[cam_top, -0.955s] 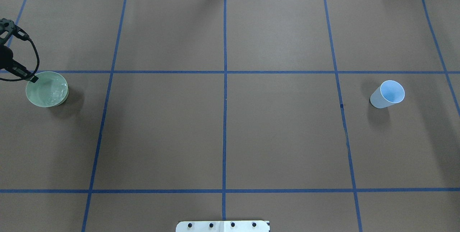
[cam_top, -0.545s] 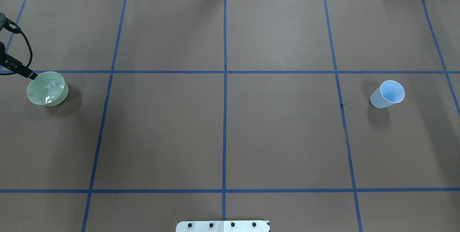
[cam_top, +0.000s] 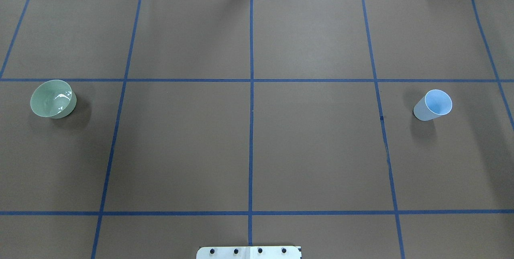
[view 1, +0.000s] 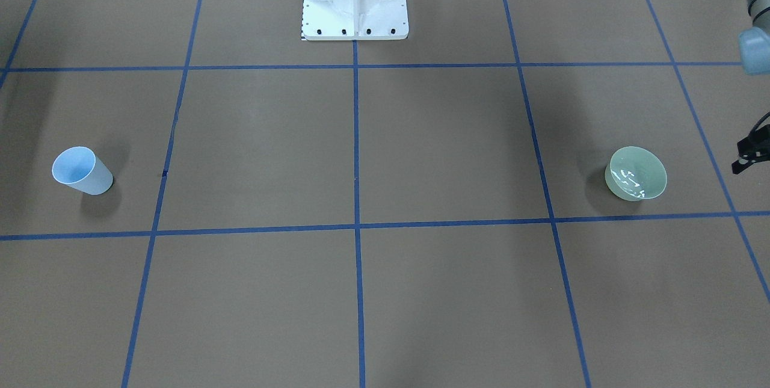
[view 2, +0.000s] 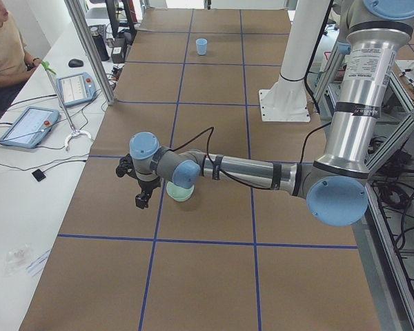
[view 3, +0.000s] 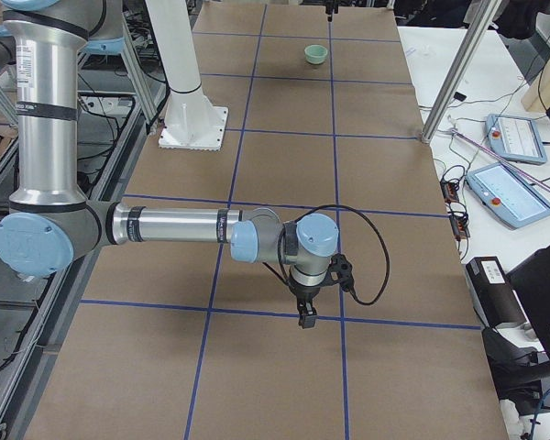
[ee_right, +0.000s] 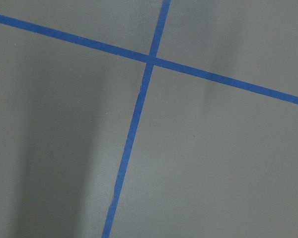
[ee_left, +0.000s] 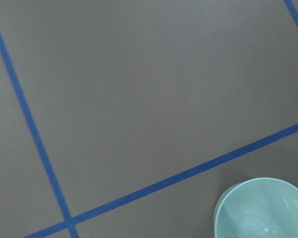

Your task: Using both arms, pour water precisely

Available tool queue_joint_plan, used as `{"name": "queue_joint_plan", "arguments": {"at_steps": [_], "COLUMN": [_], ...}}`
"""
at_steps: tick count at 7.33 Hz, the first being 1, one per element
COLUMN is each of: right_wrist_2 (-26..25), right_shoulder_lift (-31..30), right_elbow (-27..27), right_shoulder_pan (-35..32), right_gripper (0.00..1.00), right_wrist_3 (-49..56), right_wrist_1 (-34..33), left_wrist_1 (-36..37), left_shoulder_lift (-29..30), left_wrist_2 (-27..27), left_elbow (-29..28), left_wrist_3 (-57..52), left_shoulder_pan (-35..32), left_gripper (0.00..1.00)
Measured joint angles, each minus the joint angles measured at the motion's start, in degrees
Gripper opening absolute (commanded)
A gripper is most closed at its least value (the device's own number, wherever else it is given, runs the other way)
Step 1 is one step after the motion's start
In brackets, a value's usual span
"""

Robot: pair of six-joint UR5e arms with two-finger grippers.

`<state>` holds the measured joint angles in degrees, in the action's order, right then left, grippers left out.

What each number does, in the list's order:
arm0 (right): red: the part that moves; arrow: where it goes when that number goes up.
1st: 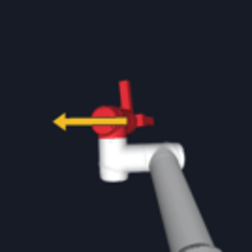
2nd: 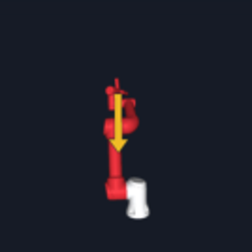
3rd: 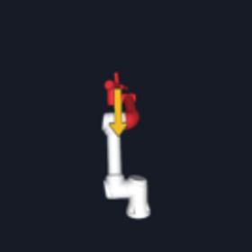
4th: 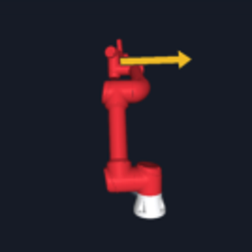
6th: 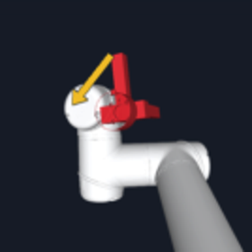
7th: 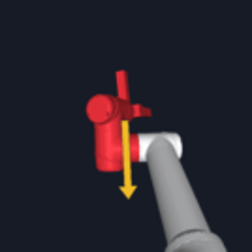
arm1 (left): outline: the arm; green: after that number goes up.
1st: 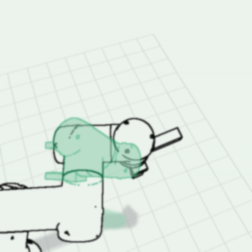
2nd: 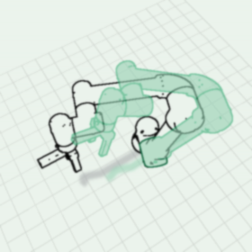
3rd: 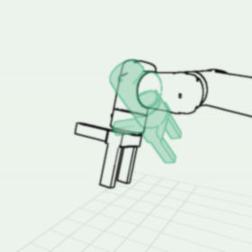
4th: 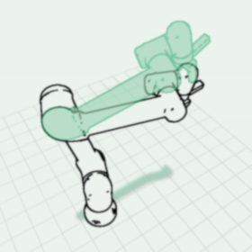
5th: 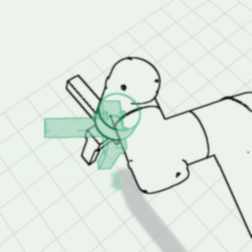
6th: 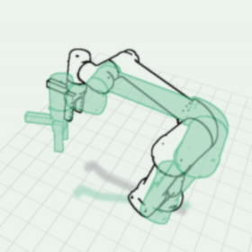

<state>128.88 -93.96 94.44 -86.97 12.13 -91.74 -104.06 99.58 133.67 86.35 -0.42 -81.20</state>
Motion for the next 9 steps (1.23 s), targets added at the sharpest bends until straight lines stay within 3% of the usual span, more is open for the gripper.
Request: {"name": "queue_joint_plan", "arguments": {"at_steps": [3,9], "right_wrist_2": [-0.01,-0.03], "right_shoulder_lift": [0.09,0.35], "right_elbow": [-0.37,-1.04], "right_shoulder_pan": [0.02,0.03], "right_gripper": [1.00,1.00], "right_wrist_3": [0.00,0.00], "right_wrist_1": [0.01,0.07], "left_wrist_1": [10.47,11.22], "left_shoulder_lift": [-0.66,-4.98], "left_wrist_2": [-0.19,0.37], "left_elbow": [0.00,-0.56], "left_wrist_3": [-14.47,-15.80], "left_shoulder_pan": [-9.19,-12.11], "left_gripper": [1.00,1.00]}}
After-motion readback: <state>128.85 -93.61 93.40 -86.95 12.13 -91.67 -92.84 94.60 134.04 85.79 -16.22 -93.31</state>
